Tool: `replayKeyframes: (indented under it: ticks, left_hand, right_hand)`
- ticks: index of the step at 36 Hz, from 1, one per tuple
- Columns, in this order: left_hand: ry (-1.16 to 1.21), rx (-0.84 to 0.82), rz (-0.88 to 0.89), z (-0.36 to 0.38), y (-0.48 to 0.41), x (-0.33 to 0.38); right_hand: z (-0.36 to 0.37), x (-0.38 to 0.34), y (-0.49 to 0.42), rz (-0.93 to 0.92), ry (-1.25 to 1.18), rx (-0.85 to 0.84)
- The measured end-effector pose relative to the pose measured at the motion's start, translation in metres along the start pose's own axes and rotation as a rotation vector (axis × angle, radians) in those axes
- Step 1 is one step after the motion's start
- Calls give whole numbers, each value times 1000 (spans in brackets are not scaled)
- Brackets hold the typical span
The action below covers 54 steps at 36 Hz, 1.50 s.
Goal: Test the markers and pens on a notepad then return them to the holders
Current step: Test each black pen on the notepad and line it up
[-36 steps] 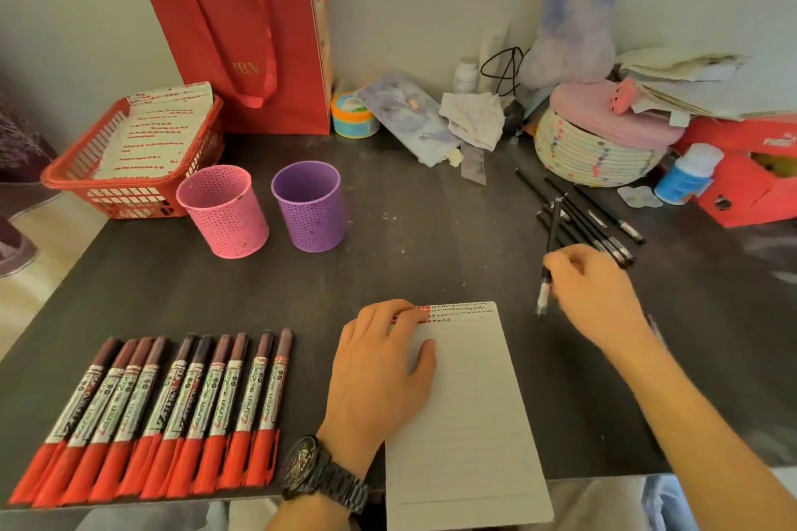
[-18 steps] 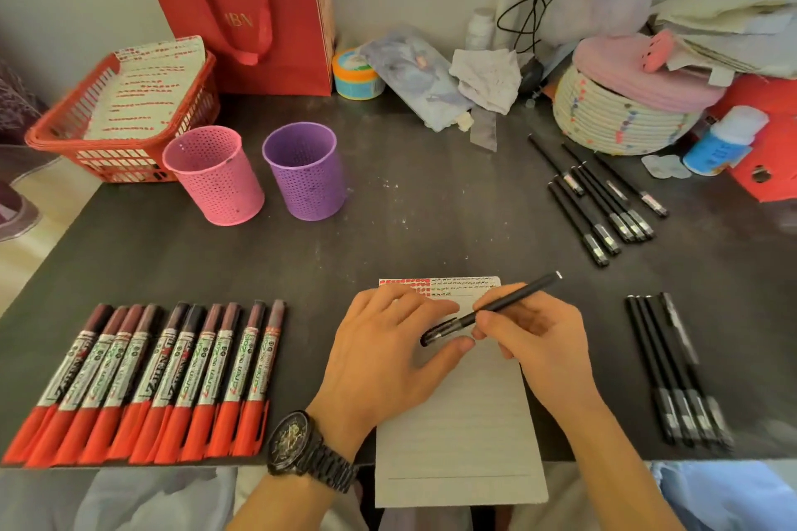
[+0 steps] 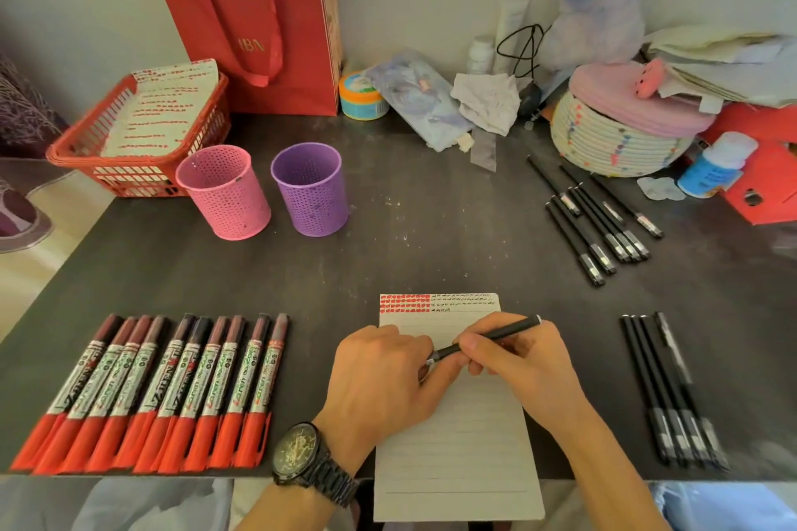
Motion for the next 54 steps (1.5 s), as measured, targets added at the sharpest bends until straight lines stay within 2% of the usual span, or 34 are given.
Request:
replayKeyframes:
  ticks: [11,16,19,28,37,54]
  left_hand:
    - [15,22,-75,0,-1,-2]
    - [54,62,-130,2,1,-4]
    - [82,20,-210,3,0,-7]
    - [178,-157,-366,9,0,-14]
    - [191,-172,-397,12,-2,-16]
    - [163,-170,-414,18,-1,-20]
  right_hand:
    - [-4,0,2,21,-139,70]
    - [-17,2,-2,144,-434,245]
    - [-27,1,-8,207,-493,302]
    - [-16,-6,-46,184,-178,336]
    - [2,15,-50,132,181,417]
    - [1,27,-53,126,243,449]
Point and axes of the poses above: each hand's wrist, its own y-axis away from the middle knuckle, its own z-axis out of the palm, x = y × z, the point moved 1 cm from there along -y, towards the middle knuckle, and after that the axes turned 6 degrees about y, right-handed, at the moved point
